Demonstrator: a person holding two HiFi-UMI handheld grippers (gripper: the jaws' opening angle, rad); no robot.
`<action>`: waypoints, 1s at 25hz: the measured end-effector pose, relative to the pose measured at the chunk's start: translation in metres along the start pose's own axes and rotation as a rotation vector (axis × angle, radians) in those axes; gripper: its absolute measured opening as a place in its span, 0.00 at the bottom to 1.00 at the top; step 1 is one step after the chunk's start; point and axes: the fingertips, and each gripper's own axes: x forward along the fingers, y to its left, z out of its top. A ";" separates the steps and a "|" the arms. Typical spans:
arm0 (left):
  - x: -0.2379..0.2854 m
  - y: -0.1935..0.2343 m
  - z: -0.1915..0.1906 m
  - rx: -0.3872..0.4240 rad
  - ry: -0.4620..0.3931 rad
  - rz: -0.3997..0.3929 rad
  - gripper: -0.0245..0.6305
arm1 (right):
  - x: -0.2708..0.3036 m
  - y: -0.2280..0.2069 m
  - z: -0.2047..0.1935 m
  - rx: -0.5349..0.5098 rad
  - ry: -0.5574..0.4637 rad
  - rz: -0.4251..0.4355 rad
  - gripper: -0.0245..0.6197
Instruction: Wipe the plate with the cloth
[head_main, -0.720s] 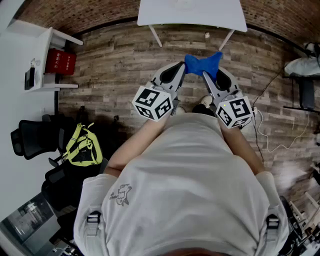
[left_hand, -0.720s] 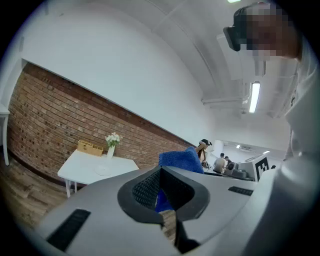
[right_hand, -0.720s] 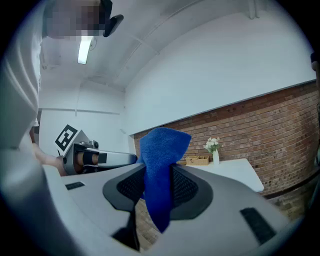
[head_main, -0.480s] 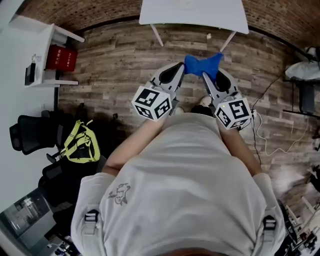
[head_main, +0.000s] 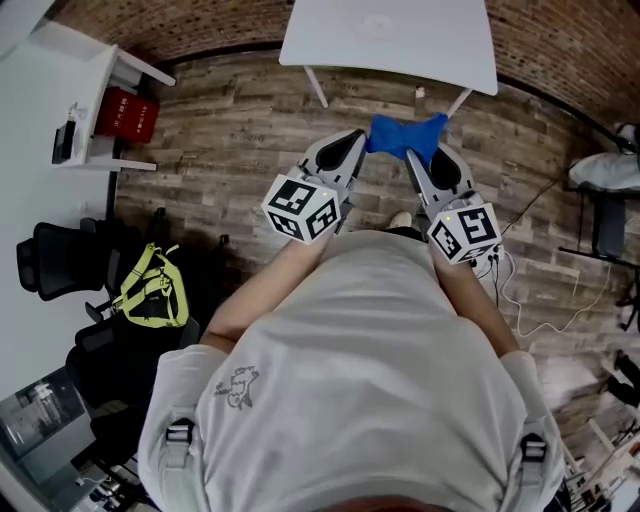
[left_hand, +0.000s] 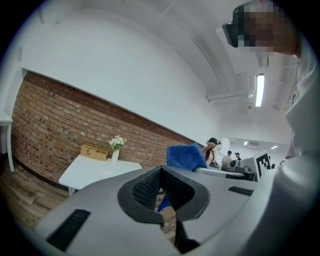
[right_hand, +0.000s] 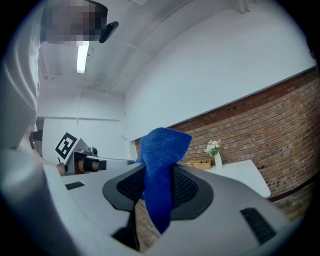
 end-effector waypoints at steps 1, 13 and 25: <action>0.008 0.000 0.001 0.002 0.000 0.003 0.05 | 0.003 -0.008 0.003 0.004 -0.002 0.007 0.25; 0.099 -0.015 -0.014 0.003 0.023 0.040 0.05 | 0.011 -0.108 -0.006 0.059 0.096 0.033 0.25; 0.166 0.014 -0.028 -0.056 0.105 -0.002 0.05 | 0.033 -0.162 0.000 0.053 0.101 -0.039 0.25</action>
